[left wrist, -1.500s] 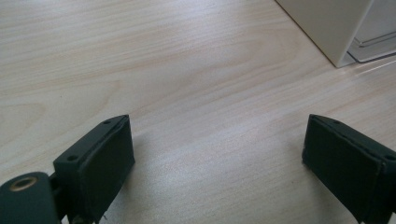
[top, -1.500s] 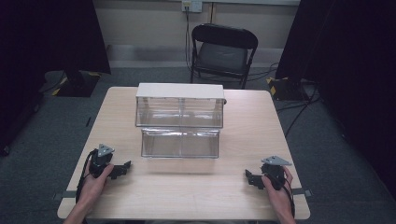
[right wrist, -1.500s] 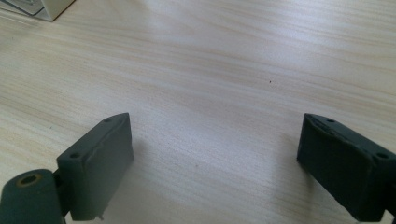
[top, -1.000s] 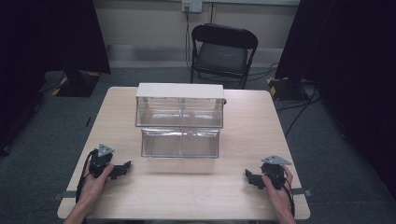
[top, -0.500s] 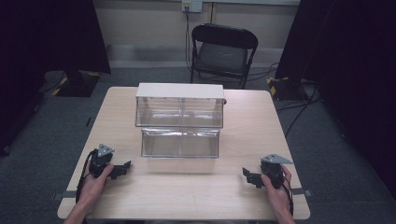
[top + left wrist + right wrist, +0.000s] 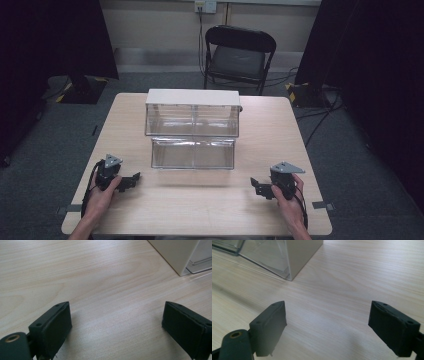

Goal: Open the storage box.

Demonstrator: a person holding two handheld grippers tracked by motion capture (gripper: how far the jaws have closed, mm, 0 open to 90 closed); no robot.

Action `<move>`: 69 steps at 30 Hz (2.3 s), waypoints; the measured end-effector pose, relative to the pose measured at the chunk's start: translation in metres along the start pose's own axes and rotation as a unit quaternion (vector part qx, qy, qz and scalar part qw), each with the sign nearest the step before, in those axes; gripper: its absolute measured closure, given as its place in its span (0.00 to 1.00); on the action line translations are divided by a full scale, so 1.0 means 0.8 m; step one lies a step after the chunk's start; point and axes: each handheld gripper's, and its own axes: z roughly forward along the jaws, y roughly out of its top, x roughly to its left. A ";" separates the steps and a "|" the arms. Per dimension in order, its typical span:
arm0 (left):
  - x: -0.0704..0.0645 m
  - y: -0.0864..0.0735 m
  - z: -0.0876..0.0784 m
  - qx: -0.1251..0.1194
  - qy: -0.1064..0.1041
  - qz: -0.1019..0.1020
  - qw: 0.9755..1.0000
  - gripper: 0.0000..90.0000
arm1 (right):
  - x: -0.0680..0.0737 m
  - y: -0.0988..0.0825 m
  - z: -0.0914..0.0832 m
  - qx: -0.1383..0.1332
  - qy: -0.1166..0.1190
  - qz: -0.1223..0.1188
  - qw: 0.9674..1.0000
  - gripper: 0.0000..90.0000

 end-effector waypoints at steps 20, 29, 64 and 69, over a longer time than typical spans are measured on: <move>0.000 0.000 0.000 0.000 -0.001 0.000 1.000 0.09 | 0.041 0.023 0.001 -0.019 0.057 -0.017 0.998 0.15; 0.001 0.000 0.001 0.000 -0.002 0.001 1.000 0.09 | 0.064 0.044 0.019 -0.018 0.073 -0.038 0.996 0.15; 0.001 0.001 0.001 0.001 -0.002 0.005 1.000 0.08 | 0.091 0.060 0.069 -0.017 0.082 -0.038 0.996 0.15; 0.002 0.001 0.001 0.001 -0.002 0.005 1.000 0.08 | 0.092 0.061 0.067 -0.019 0.081 -0.041 0.996 0.15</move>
